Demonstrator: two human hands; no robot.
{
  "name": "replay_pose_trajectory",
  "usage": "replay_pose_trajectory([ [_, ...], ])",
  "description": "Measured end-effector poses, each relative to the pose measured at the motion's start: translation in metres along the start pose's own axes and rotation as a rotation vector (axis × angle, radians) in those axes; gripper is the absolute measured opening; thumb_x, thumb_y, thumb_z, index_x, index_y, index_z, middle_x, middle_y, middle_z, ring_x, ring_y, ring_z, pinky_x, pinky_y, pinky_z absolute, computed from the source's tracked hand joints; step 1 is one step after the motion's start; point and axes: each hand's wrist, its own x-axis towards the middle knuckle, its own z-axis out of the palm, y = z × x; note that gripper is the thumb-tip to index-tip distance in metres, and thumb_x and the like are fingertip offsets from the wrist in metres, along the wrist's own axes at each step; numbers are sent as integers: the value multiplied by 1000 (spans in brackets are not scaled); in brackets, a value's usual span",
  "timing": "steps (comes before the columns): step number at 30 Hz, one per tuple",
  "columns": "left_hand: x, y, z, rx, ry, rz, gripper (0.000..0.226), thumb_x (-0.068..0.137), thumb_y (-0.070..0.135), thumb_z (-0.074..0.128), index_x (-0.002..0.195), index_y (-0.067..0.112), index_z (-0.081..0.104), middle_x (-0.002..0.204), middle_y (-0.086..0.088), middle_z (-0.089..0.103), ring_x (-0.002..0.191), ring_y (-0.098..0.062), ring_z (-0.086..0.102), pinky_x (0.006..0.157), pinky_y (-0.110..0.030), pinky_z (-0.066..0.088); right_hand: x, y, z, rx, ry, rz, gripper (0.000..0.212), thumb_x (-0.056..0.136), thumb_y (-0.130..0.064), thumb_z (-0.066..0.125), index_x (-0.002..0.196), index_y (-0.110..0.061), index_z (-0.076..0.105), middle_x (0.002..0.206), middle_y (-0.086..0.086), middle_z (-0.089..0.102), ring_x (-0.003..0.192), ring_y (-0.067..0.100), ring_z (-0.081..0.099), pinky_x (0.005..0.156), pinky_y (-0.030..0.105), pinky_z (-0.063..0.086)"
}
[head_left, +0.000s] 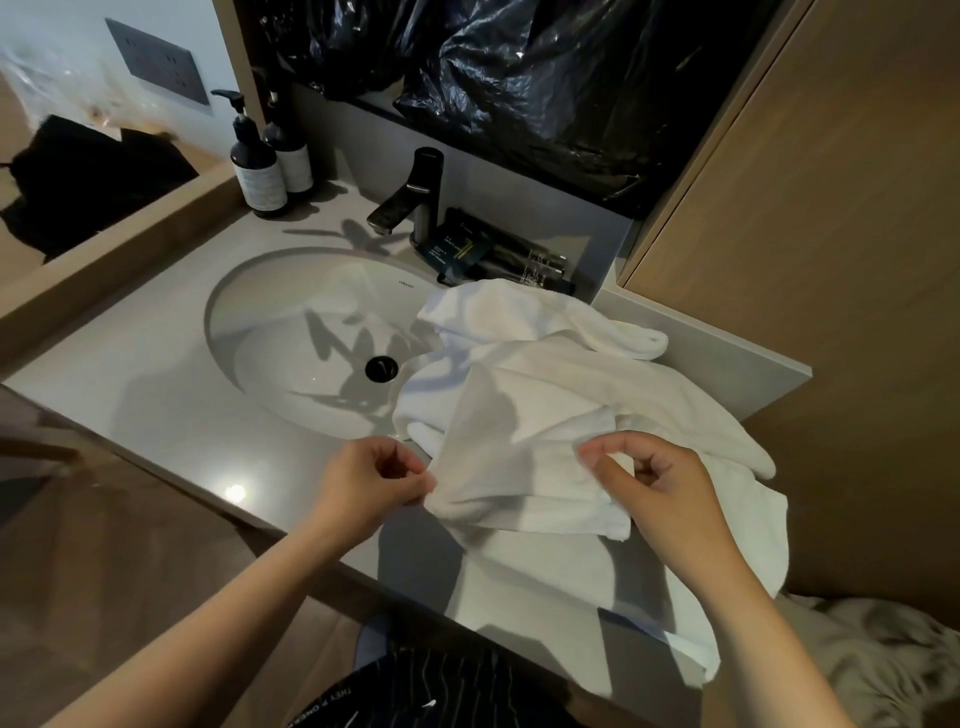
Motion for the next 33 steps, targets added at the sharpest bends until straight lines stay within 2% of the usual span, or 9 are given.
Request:
replay_pose_trajectory([
  [6,-12,-8,-7,30,-181,233,8,76,13,78,84,17,77,90,1,71,85,-15,66,78,-36,58,3,-1,1,-2,-3,9,20,87,-18,71,81,-36,76,58,-14,57,51,8,28,50,16,30],
  [10,-14,-7,1,42,-159,280,7,77,16,77,83,19,78,88,7,72,83,-14,67,78,-44,56,2,-4,4,24,2,0,19,87,-18,70,82,-36,77,56,-15,54,49,6,28,49,13,30],
  [15,-10,-6,8,117,-168,292,9,76,25,79,85,25,77,85,11,72,81,-7,65,76,-32,56,3,-11,5,37,-4,-7,18,86,-20,70,82,-36,76,60,-12,57,49,5,30,49,14,32],
  [18,-7,-9,7,243,-164,398,9,81,21,75,91,22,76,88,12,69,83,-2,62,74,-22,54,1,-9,5,40,1,-10,17,87,-21,69,83,-36,76,56,-8,52,48,6,28,49,15,31],
  [22,-2,-14,-2,328,-155,476,11,88,17,67,96,21,74,95,11,68,87,-1,61,76,-19,52,0,-8,4,44,-2,-4,17,88,-21,69,83,-36,76,52,-11,43,49,7,27,48,15,29],
  [26,0,-16,-13,257,-119,530,14,90,14,63,92,27,69,86,16,68,81,-1,64,70,-11,51,3,-17,3,118,25,-13,12,87,-24,68,88,-32,77,64,-16,62,52,4,44,55,10,41],
  [28,-3,-18,-13,187,-141,490,15,90,14,63,92,28,70,87,16,69,78,-4,66,68,-14,53,7,-24,4,236,-3,34,13,84,-33,66,91,-31,78,80,-10,72,66,3,60,63,11,48],
  [30,-4,-24,-14,154,-142,439,18,91,14,63,94,30,71,87,17,71,78,-5,67,68,-17,53,11,-28,8,378,-113,113,27,81,-42,61,99,-28,76,80,4,73,68,13,66,60,17,51],
  [33,-5,-32,-14,121,-146,372,20,94,16,59,101,31,70,94,19,71,89,-1,65,76,-13,50,22,-27,16,454,-215,183,25,97,-22,51,114,-17,69,81,19,73,70,24,70,56,21,51],
])
